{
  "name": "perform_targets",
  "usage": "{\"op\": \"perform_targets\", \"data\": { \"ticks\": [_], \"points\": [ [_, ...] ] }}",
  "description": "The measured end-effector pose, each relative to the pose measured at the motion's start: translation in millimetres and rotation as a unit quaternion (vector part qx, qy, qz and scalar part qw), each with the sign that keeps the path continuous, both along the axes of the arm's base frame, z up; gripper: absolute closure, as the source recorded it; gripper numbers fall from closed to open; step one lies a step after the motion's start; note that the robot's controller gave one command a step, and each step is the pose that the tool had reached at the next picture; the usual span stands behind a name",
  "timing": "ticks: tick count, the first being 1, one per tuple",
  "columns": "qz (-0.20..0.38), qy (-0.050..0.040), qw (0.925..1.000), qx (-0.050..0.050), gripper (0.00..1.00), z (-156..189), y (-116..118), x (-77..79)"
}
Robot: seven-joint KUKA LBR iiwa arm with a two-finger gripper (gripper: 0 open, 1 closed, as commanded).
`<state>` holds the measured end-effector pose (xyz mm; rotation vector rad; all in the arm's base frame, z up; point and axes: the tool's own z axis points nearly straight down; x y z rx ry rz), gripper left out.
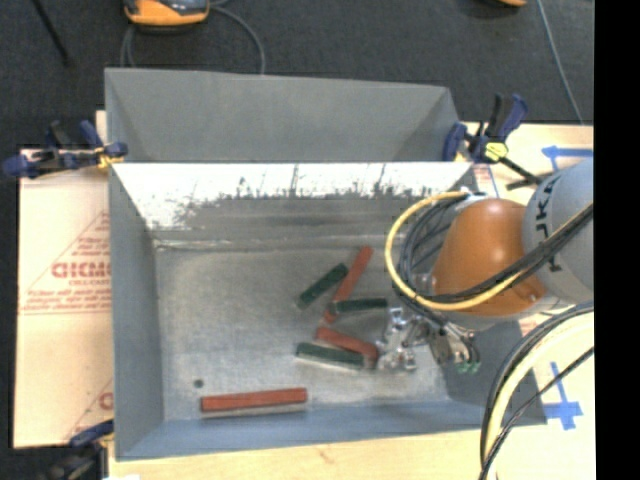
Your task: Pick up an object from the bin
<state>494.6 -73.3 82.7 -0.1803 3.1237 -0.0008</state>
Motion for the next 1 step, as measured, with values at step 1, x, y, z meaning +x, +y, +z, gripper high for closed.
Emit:
{"op": "perform_targets", "data": {
  "ticks": [1],
  "points": [
    [0.003, 0.0074, 1.0000, 0.000, 1.00, 40.5, -1.6, -2.6]
  ]
}}
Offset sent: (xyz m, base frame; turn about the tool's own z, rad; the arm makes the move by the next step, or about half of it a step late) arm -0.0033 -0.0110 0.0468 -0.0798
